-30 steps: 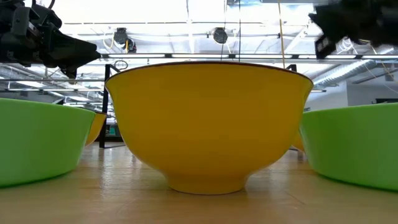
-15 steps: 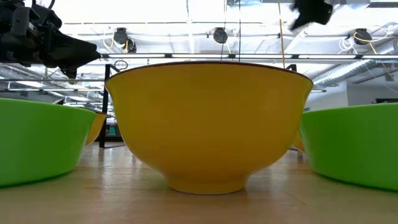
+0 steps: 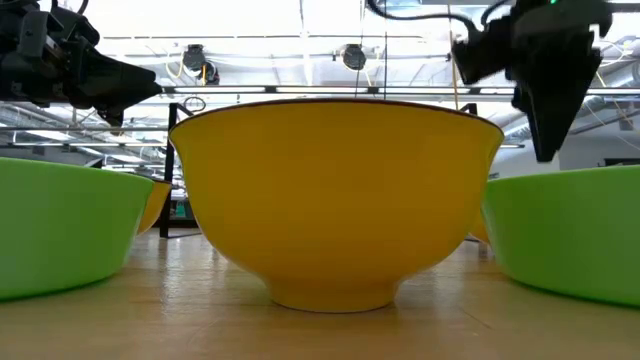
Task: Pick & Place Mini bowls
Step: Put the top right white bowl on the shelf, then stack the top white bowl on top of the white bowl on the shelf
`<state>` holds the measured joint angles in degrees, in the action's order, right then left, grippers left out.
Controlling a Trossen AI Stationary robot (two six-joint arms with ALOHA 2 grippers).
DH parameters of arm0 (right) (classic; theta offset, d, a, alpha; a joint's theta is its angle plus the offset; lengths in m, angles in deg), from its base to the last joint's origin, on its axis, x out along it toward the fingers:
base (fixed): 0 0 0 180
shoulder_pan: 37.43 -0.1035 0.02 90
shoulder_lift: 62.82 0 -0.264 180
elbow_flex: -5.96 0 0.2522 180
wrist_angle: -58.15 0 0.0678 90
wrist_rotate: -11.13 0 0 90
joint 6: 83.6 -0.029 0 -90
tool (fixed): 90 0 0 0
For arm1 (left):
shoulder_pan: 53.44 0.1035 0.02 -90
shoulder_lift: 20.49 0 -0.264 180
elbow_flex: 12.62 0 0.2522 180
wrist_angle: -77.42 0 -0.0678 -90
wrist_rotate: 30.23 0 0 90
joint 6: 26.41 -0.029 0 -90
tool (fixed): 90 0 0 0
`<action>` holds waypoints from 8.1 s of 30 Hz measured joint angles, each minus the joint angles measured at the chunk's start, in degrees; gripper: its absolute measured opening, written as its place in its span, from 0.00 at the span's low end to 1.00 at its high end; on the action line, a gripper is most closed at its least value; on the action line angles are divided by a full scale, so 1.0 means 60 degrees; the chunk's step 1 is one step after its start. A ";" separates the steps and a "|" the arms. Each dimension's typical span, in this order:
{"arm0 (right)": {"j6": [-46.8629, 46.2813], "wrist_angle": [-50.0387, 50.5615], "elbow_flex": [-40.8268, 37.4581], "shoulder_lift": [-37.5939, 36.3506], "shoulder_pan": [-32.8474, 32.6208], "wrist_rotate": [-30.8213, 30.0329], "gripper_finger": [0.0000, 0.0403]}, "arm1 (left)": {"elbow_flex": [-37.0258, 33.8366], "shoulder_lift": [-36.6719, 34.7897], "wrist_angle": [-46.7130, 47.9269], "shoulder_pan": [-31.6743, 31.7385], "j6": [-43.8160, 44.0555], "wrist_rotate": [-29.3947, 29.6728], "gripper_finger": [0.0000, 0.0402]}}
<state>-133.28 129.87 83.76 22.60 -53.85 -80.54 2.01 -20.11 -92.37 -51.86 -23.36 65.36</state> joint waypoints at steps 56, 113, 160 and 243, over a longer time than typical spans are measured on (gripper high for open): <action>-0.0484 -0.3274 -0.1875 -0.2725 -0.0271 -0.1008 0.00 | 0.0000 -0.0001 -0.0004 -0.0003 0.0000 0.0000 0.37; 0.6793 0.5341 1.0280 0.3260 0.9051 0.3798 0.00 | 0.0000 -0.0003 0.0000 -0.0003 0.0000 0.0000 0.37; 0.6474 0.4594 0.7571 0.2729 0.9042 0.2523 0.36 | 0.0000 0.0000 0.0003 0.0000 0.0000 0.0000 0.37; 0.8862 -1.6201 -1.0079 -0.6918 -0.0737 0.4468 0.36 | 0.0004 -0.0003 -0.0208 0.0000 0.0037 0.0069 0.37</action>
<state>-80.11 32.66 23.29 -18.90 -58.27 -53.73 2.03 -20.13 -93.61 -51.86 -23.14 65.77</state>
